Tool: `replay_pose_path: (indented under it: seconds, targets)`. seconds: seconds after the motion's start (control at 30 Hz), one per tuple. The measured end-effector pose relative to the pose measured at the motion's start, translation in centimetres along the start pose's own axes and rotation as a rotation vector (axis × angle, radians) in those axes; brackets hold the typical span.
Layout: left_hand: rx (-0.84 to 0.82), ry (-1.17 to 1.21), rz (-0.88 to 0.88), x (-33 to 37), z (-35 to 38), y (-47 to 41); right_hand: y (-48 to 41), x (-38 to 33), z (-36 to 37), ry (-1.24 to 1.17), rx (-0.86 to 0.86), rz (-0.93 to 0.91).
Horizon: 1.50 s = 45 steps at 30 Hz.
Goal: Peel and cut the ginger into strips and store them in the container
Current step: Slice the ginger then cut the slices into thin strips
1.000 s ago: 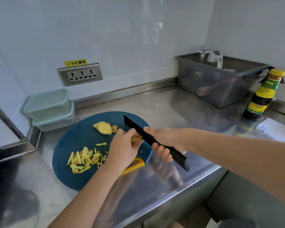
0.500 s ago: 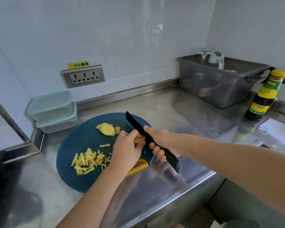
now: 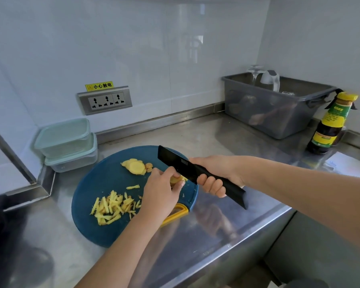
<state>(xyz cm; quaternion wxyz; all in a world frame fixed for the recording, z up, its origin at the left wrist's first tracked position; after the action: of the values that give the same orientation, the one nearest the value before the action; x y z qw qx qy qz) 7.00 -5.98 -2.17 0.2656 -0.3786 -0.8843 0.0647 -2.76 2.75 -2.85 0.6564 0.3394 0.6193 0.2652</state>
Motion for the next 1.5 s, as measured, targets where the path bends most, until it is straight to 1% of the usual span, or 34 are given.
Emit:
replay_pose_path:
  seconds: [0.27,0.73,1.0,1.3,1.5]
  targets:
    - [-0.002,-0.018,-0.002,0.0,-0.1,0.0,0.1,0.4,0.0,0.008,0.054,0.000]
    - [-0.013,0.004,-0.017,0.0,-0.1,-0.2,-0.4,0.6,0.6,-0.021,-0.012,0.093]
    - [0.006,0.033,-0.016,0.1,-0.1,-0.1,-0.8,0.8,0.7,-0.003,0.068,0.089]
    - [0.016,0.079,0.000,-0.1,-0.1,-0.2,-1.9,1.7,1.2,-0.059,0.133,0.062]
    - [0.034,0.071,0.000,-0.2,-0.2,-0.2,-2.4,2.2,1.4,-0.071,0.190,-0.001]
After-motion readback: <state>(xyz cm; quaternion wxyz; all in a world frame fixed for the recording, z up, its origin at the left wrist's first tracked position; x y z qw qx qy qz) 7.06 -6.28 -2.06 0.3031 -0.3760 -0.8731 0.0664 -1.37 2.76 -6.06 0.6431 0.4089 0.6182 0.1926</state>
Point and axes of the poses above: each hand's wrist, its own y-axis away from the middle knuckle, its own z-axis out of the palm, x = y × z, the point moved 8 cm from there along -y, towards the middle knuckle, and after that the axes turned 2 degrees about -y, right-handed, at the moved point
